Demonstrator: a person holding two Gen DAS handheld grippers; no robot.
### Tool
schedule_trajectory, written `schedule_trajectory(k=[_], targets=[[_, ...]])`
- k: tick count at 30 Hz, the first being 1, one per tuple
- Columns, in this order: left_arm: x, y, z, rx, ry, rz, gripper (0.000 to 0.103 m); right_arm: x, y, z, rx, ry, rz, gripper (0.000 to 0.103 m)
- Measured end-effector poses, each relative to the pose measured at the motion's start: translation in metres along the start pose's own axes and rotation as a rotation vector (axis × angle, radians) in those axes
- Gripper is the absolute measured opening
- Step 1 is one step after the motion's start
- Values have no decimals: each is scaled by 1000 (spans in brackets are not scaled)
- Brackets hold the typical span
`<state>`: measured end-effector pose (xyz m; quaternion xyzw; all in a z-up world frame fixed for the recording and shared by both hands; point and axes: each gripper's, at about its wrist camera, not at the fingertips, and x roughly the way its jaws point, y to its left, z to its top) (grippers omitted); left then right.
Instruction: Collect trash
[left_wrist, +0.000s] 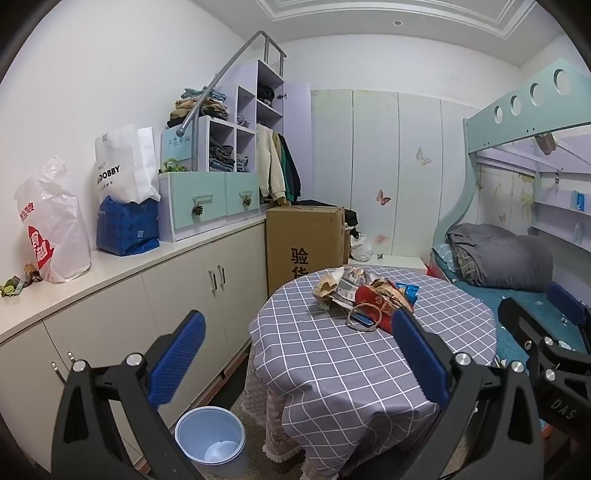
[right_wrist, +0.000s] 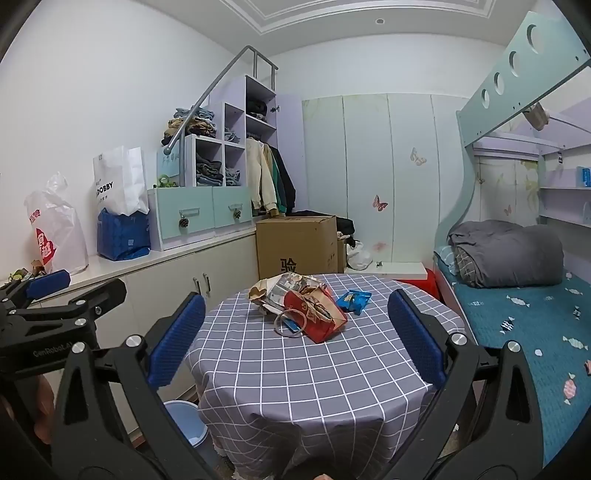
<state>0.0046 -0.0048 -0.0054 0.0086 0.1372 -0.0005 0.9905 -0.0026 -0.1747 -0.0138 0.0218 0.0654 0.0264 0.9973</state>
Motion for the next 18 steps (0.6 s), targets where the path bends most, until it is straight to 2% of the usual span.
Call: schedule_trajectory(k=[13,18], targets=[[2,0,-5,3,4,1,99,15,1,-1,4,9,4,97],[1,1,-7,4,4,1,99,8,4,-10,2,5,3,97]])
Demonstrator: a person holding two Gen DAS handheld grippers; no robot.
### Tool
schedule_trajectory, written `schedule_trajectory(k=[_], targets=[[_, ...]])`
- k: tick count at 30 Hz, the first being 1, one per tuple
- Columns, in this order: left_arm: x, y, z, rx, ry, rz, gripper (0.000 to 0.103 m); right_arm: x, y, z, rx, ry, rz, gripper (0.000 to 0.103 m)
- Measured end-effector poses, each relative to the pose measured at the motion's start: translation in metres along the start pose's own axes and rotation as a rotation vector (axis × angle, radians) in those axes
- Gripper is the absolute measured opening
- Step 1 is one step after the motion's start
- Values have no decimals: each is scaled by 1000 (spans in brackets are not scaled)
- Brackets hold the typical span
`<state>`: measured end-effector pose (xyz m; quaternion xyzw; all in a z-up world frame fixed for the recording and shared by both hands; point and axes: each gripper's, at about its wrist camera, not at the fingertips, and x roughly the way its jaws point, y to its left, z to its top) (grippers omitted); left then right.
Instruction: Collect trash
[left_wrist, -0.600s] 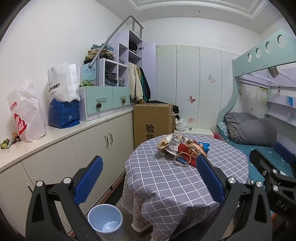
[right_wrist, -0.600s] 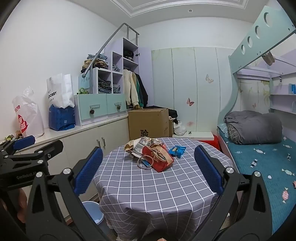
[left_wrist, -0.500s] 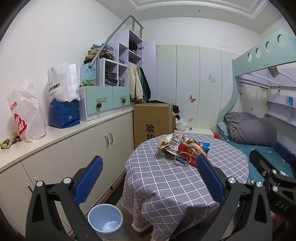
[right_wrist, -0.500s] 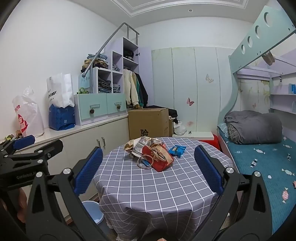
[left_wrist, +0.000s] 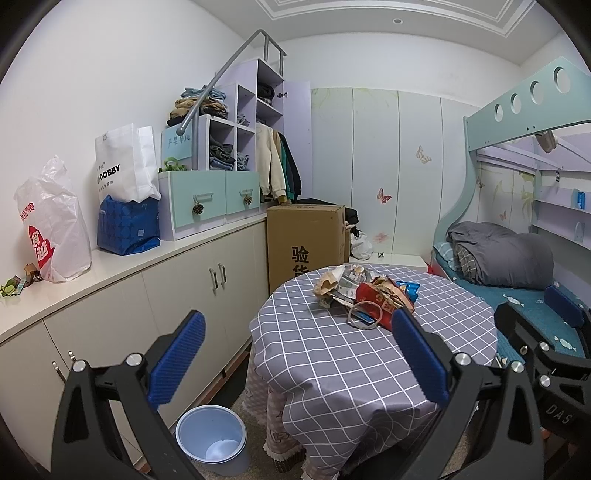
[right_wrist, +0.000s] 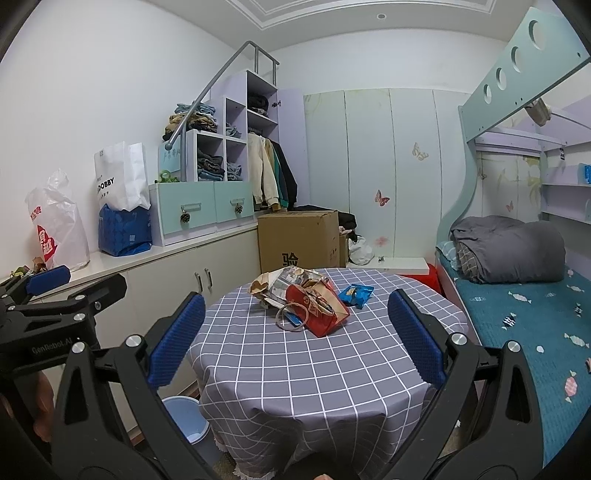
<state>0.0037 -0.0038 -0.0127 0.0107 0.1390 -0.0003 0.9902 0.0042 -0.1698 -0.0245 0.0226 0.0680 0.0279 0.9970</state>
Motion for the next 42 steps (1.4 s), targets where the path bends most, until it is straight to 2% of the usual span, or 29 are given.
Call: schedule_trajectory(k=[17,24,28,36,42], targets=[[2,-4,-3,16,2,15,99,4,0,-13,-5,5,5,97],[3,-5,-4,18,3,14,99,5,0,-14,-1,41,4,97],[2,-6,-1,16,5,13,99,4,0,-14,-11,20,4,97],[3,-7,-1,20,5,13,99,4,-1,-11,-44,85,-2,97],[3,-8,-2,22,8,17,99,4,-1,-11,-27,60,2,97]])
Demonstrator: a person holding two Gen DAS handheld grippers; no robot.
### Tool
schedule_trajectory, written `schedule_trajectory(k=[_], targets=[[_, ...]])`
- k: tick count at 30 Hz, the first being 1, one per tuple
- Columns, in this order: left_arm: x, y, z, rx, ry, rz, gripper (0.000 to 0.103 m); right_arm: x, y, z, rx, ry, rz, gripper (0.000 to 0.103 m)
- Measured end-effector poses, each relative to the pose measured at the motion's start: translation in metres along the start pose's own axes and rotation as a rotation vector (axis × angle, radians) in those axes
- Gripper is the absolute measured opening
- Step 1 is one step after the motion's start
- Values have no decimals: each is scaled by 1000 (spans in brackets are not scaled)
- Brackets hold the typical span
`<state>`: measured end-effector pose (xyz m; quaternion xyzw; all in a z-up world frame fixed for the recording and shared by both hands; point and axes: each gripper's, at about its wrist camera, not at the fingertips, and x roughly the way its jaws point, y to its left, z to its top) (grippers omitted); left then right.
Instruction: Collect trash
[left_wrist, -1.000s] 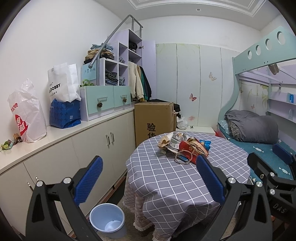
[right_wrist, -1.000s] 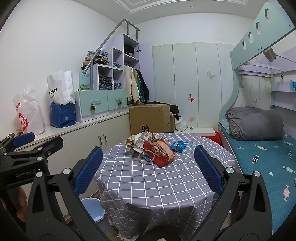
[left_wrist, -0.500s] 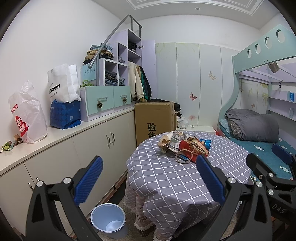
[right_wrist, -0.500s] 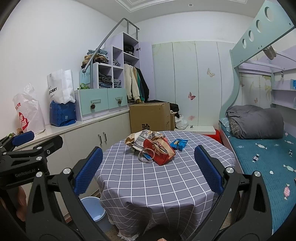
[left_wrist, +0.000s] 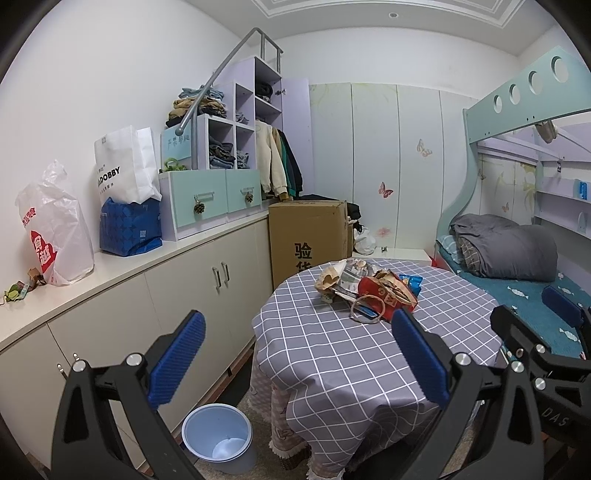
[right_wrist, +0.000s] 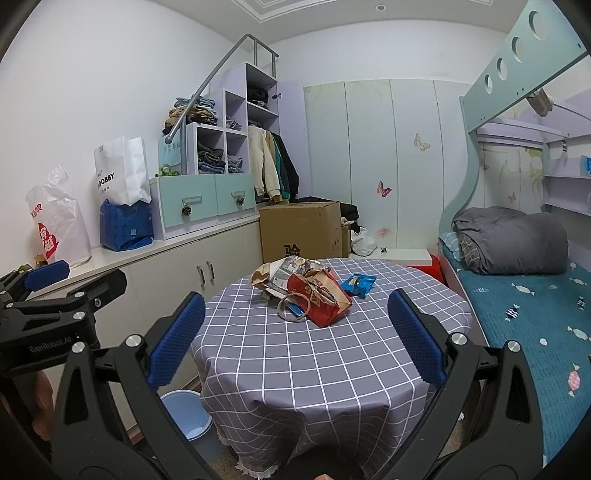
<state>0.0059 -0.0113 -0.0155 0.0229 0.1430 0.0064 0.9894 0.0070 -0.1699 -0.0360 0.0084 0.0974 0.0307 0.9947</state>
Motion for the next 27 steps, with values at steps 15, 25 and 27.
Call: schedule_trajectory(k=[15,25,27], targets=[[1,-1,-4,3,10,-4,99,0,1,1,-21,-16,7,97],[3,0,-2,5,15,-3,99,1,2,2,-27,-26,9,97],[3,0,-3,4,15,-4,99,1,2,2,-32,-27,8,97]])
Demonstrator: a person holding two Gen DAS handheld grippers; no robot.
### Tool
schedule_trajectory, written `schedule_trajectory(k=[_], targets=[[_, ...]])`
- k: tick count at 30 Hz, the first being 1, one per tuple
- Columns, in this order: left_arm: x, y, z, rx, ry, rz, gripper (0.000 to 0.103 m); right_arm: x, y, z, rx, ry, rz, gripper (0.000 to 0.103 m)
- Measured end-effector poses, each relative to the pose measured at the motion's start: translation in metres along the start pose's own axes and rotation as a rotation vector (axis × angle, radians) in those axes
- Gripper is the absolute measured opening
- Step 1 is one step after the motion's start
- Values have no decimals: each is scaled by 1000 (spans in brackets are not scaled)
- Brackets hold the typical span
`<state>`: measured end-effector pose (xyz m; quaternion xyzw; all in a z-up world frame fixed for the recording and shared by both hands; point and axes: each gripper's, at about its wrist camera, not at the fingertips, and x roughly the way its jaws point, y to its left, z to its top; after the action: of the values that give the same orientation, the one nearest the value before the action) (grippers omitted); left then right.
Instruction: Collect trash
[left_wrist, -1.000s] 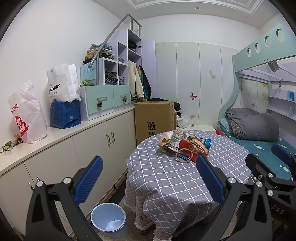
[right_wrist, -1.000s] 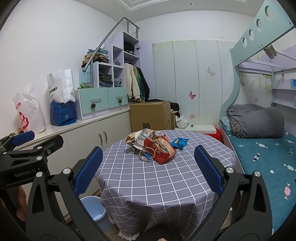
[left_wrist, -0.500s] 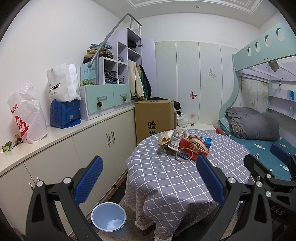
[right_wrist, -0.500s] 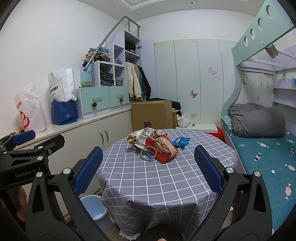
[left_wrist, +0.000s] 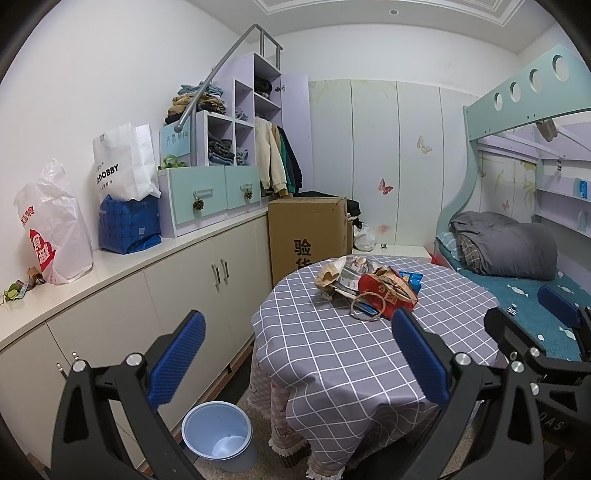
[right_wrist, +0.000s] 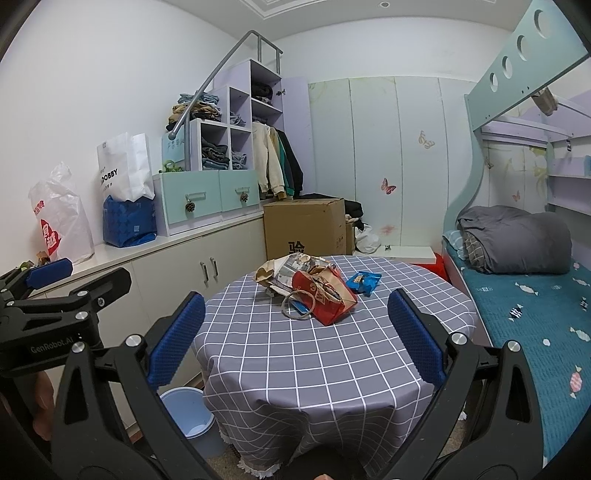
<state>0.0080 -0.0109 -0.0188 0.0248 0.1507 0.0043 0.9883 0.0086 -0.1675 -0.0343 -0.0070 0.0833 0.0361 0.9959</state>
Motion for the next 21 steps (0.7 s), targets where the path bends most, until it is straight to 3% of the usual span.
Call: schedule_trajectory(k=[10,21], targets=[[4,0,-1,3,12,0,99,3,0,-2,11,-5,0,97],[17,0,0,11,50,5,99,26,-5,-9,34,51,45,97]])
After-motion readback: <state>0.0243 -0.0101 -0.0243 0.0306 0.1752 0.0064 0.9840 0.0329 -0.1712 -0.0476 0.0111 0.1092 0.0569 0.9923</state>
